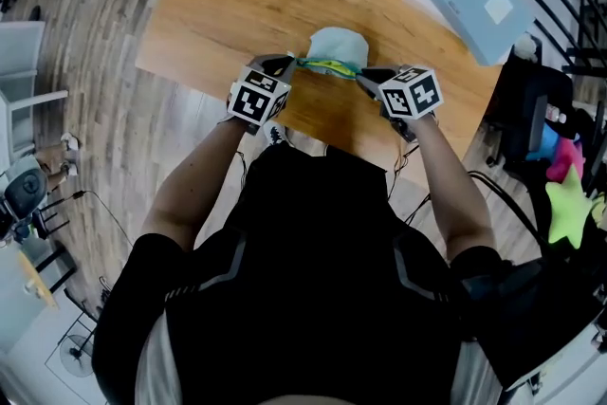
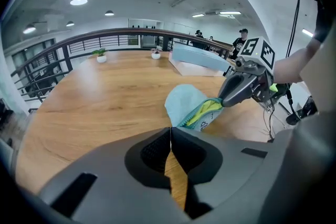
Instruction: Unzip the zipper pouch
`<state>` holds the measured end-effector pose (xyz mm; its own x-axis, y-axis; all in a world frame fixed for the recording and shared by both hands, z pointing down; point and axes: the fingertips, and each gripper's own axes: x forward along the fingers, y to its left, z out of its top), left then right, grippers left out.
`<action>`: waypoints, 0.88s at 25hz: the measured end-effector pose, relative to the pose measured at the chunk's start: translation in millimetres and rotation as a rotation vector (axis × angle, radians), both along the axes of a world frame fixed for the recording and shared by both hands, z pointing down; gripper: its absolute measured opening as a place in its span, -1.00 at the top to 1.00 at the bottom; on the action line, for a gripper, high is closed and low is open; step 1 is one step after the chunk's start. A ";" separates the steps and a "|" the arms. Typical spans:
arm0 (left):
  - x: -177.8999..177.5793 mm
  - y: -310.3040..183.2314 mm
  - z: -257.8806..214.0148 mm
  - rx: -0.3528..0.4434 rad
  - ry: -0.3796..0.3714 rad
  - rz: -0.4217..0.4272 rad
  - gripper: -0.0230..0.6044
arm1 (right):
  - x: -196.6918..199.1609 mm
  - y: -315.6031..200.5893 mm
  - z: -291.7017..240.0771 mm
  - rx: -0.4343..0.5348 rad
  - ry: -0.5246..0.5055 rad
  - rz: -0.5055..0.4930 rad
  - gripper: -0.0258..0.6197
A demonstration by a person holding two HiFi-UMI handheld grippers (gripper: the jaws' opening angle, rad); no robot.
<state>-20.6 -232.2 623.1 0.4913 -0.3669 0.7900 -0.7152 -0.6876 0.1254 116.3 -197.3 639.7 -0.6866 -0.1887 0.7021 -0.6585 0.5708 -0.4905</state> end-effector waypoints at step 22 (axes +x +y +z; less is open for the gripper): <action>5.6 -5.3 45.9 -0.035 -0.102 0.105 0.82 | 2.1 2.6 45.4 -0.184 0.020 0.148 0.76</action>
